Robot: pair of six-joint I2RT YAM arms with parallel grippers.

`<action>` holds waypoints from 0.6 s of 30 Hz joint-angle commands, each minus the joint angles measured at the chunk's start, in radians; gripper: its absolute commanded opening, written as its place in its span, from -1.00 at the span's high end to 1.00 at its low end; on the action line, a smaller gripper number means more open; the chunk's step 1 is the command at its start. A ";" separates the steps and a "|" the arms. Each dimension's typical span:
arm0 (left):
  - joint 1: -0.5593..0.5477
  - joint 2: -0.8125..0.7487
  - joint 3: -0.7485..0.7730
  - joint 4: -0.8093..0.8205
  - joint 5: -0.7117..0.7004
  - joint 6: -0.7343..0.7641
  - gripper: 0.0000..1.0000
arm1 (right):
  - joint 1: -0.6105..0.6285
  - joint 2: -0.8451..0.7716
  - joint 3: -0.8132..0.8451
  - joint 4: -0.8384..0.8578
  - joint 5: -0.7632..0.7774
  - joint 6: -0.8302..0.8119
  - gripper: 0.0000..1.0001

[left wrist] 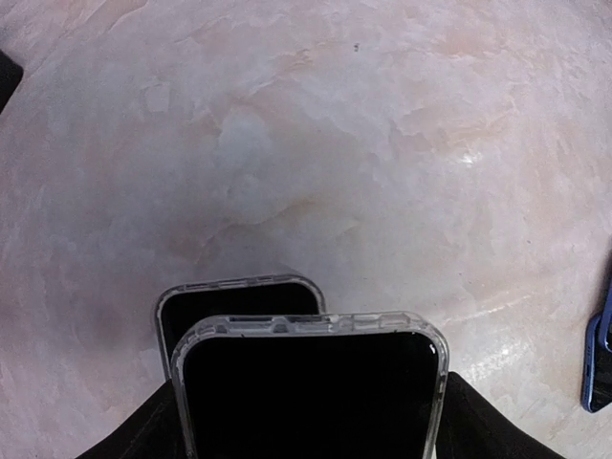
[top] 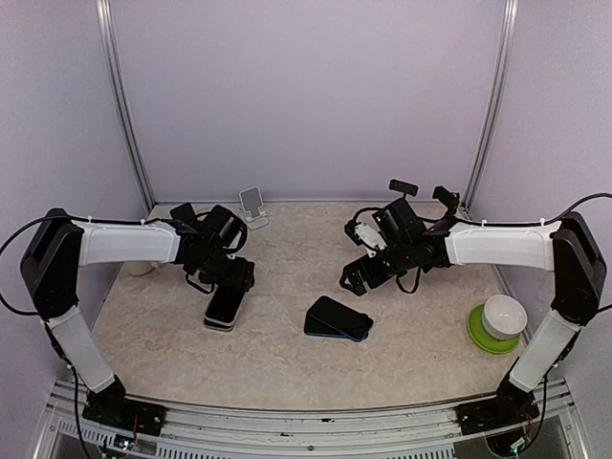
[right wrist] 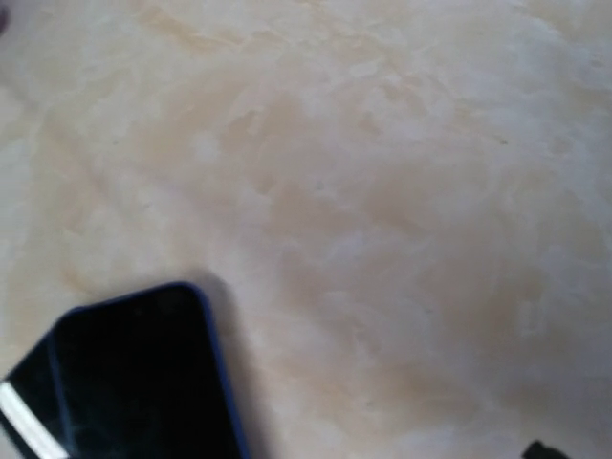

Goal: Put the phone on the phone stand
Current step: Pass from the left arm to the right

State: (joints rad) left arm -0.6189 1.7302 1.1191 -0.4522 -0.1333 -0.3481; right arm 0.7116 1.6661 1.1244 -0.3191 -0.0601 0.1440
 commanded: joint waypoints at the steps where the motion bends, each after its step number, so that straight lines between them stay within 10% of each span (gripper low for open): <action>1: -0.060 -0.069 -0.013 0.062 0.022 0.084 -0.10 | 0.007 -0.033 0.025 0.032 -0.119 0.046 -1.00; 18: -0.333 -0.218 -0.050 0.198 0.060 0.306 -0.04 | 0.008 0.038 0.088 0.193 -0.589 0.303 -1.00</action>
State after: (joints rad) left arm -0.8883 1.5753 1.0866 -0.3477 -0.0788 -0.1242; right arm 0.7116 1.6722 1.1900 -0.1955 -0.4976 0.3573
